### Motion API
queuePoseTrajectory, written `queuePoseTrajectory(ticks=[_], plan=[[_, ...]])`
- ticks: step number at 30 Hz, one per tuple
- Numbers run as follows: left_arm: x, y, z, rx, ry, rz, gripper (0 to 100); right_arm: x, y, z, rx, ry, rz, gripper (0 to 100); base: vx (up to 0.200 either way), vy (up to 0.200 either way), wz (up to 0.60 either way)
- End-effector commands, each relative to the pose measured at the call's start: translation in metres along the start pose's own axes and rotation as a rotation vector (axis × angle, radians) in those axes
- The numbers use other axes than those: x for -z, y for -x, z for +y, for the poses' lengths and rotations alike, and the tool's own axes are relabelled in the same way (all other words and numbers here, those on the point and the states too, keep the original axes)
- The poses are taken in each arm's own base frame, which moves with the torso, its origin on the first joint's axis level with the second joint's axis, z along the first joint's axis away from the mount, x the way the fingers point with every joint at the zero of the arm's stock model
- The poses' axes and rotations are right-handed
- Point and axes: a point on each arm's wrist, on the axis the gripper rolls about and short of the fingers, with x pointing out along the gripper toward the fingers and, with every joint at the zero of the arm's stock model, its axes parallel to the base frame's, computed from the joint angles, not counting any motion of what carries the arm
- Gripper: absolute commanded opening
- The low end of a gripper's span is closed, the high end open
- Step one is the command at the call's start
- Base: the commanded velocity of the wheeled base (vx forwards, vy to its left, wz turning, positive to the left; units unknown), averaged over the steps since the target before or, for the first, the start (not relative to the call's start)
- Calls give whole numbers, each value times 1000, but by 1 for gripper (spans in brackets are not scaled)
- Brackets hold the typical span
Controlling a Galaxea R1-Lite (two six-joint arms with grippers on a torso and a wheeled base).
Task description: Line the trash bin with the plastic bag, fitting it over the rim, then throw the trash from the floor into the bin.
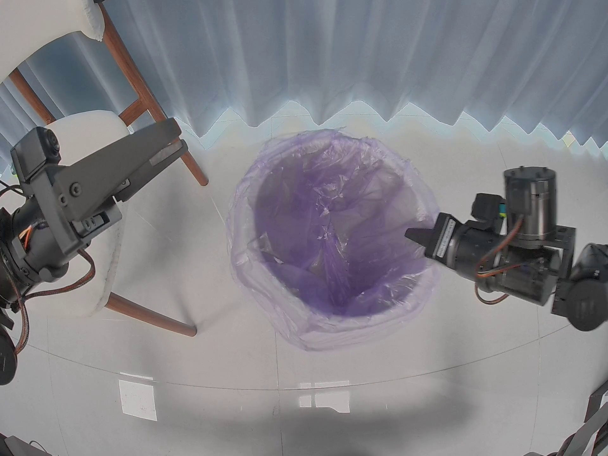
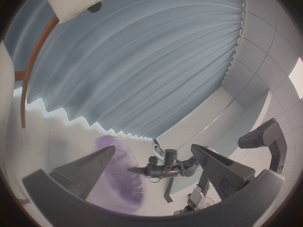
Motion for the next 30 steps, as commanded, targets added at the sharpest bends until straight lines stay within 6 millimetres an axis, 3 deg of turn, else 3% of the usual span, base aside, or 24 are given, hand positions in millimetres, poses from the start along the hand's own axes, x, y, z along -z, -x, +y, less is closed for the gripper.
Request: queuePoseTrajectory(ticks=[1,8,17,21,30], plan=[[1,-8,16,-106,36,-14,100,-7,72,6,-136,35,-35,0,0,0,0],[-3,-11,26,-183,30,-62,100,5,71,-5,-101,98,1,0,0,0,0],[0,-9,33,-230,230,-26,100,20,81,3,-147,181,34,0,0,0,0],[16,-14,41,-253,300,31,100,21,81,3,-148,183,36,0,0,0,0],[39,-21,29,-210,357,128,100,29,77,2,-143,193,73,0,0,0,0]])
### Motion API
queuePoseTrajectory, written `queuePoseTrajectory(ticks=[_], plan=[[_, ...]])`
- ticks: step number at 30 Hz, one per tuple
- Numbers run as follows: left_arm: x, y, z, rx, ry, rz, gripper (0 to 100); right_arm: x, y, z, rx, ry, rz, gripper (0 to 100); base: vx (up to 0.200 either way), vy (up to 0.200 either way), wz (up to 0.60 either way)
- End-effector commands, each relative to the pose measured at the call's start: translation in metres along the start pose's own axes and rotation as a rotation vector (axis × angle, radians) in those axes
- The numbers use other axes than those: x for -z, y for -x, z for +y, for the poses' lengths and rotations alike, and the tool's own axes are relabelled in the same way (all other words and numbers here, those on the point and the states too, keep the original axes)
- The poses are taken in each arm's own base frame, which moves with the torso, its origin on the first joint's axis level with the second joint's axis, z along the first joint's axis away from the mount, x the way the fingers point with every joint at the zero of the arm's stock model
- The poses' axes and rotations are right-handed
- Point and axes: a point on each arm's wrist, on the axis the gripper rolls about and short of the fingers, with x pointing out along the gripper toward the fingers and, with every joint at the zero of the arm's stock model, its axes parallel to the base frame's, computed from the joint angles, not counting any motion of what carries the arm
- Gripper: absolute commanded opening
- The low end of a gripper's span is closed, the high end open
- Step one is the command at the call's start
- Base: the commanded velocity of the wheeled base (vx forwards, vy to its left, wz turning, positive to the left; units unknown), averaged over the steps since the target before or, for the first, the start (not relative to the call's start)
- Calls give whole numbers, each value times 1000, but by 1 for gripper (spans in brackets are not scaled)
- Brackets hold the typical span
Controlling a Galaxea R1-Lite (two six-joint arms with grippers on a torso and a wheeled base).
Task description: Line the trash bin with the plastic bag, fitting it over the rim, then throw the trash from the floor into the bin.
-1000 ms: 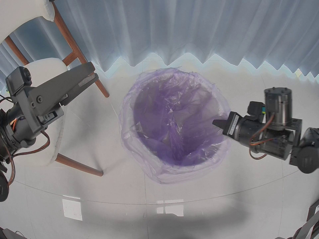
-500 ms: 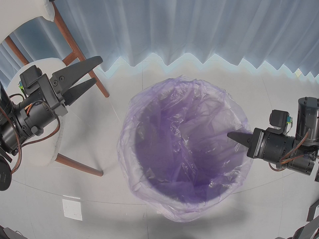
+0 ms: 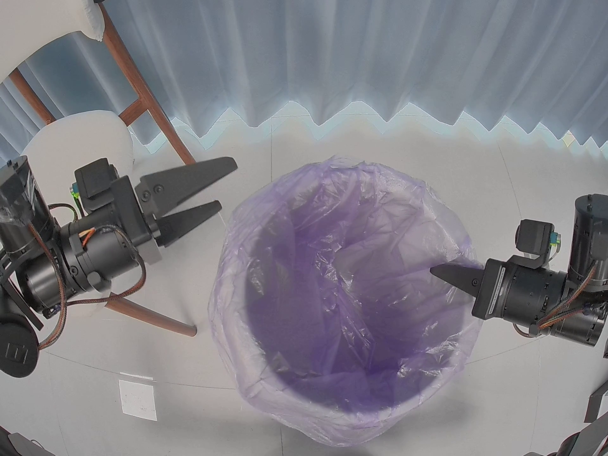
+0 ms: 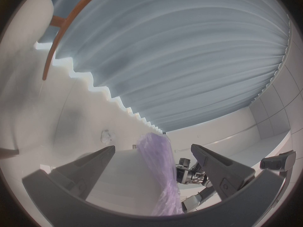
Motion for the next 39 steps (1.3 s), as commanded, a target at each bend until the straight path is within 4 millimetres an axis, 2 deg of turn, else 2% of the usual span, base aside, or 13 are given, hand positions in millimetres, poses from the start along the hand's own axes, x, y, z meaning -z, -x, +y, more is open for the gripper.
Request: queuePoseTrajectory(ticks=[1,21,22,39], plan=[[10,-3,-3,19,14,40,100,6,-4,-1,5,5,29,0,0,0,0],[28,-2,0,14,-18,104,100,11,-9,-3,18,20,55,0,0,0,0],[29,-1,0,13,-19,105,0,11,-9,-3,18,20,55,0,0,0,0],[29,-2,1,12,-24,106,0,11,-8,-3,17,20,50,0,0,0,0]])
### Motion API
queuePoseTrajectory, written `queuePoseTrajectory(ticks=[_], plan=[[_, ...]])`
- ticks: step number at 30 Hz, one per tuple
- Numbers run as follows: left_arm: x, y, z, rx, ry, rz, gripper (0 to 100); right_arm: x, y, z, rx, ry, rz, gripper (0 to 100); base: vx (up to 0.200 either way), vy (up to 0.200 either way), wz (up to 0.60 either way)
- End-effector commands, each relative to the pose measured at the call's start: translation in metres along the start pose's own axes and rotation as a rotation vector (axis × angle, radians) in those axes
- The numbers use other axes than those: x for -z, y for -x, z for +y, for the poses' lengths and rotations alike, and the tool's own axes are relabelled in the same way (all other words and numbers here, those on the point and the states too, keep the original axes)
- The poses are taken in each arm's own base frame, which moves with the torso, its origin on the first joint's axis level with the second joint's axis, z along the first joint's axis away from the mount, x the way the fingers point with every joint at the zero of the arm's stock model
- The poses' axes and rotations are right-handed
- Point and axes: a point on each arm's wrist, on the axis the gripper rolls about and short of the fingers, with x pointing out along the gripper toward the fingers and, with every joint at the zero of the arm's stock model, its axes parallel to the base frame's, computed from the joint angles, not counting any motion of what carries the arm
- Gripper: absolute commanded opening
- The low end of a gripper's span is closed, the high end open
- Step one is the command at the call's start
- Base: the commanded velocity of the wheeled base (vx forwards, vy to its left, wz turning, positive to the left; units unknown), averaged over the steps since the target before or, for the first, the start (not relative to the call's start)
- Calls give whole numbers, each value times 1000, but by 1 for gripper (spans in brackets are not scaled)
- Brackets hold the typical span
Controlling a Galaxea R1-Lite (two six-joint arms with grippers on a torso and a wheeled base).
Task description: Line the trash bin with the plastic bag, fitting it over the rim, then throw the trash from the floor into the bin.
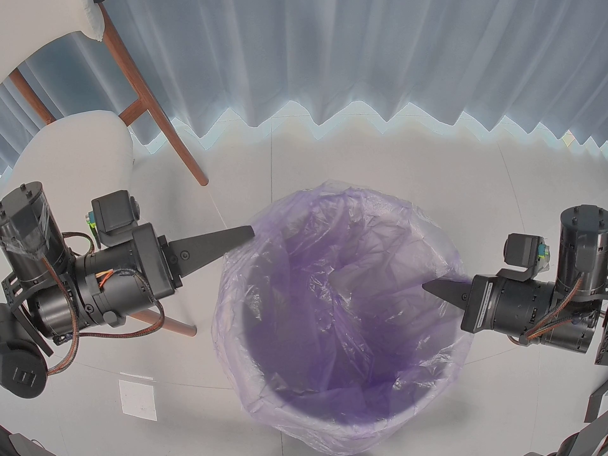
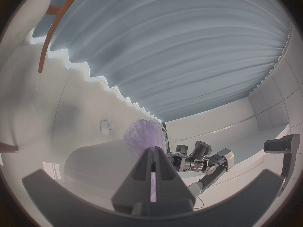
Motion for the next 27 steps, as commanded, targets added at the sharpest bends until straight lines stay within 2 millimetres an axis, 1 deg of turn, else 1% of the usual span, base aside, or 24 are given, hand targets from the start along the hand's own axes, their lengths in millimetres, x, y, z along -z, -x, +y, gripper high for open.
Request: queuePoseTrajectory(ticks=[1,10,17,20,27], plan=[[0,0,0,-1,1,1,0,0,0,0,-1,0,-1,0,0,0,0],[-15,4,6,-35,-14,-57,0,0,6,5,-27,5,-9,0,0,0,0],[-17,2,11,-53,-12,-66,0,-2,14,10,-55,7,-27,0,0,0,0],[-17,2,16,-69,-6,-67,0,-3,15,10,-59,5,-35,0,0,0,0],[-16,1,18,-75,-2,-61,0,-9,22,13,-82,-6,-66,0,0,0,0]])
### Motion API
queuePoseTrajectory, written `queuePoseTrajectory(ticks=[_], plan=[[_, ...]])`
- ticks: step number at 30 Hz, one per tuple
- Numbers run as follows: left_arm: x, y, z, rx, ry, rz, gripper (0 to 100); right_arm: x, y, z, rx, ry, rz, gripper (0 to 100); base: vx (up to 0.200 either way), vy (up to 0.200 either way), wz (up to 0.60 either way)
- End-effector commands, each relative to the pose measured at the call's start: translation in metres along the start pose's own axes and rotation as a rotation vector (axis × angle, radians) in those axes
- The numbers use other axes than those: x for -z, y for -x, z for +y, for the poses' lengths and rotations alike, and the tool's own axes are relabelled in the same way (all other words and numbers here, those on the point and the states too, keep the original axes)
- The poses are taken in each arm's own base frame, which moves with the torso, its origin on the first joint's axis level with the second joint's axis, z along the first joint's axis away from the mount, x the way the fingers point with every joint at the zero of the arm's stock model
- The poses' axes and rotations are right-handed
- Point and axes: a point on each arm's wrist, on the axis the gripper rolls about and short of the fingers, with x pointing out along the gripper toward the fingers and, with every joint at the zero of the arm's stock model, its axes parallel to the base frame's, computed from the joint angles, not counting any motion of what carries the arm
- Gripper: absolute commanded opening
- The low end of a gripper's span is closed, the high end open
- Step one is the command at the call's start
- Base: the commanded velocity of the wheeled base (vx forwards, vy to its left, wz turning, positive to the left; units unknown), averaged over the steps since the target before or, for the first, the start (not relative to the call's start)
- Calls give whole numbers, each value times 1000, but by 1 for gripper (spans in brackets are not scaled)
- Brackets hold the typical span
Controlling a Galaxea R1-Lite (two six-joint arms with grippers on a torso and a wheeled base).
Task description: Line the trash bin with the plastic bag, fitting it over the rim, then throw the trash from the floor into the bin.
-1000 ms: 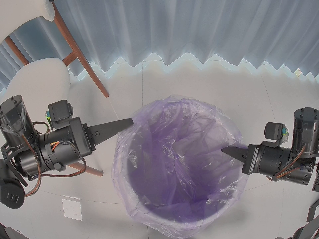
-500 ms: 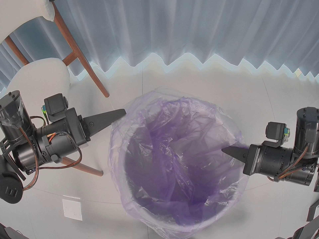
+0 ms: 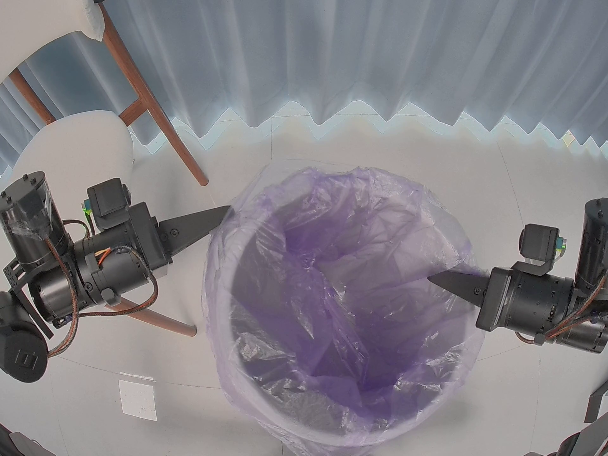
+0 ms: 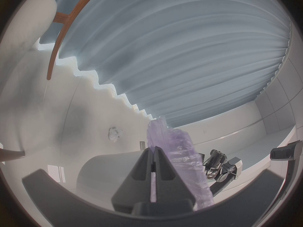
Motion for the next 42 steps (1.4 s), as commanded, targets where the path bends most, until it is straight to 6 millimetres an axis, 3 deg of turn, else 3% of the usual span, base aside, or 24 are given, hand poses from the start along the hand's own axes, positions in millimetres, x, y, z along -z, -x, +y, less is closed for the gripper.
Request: queuePoseTrajectory(ticks=[1,27,28,36,42], plan=[[1,-1,2,-5,5,4,0,-4,5,2,-15,-3,-25,0,0,0,0],[1,1,-2,47,-1,27,0,-20,20,10,-88,-48,-97,0,0,0,0],[2,2,-3,61,2,42,100,-20,20,10,-88,-48,-97,0,0,0,0],[1,5,-1,55,1,39,100,-25,18,4,-58,-57,-118,0,0,0,0],[-21,16,8,-5,-31,-55,100,-34,16,-2,-21,-67,-147,0,0,0,0]])
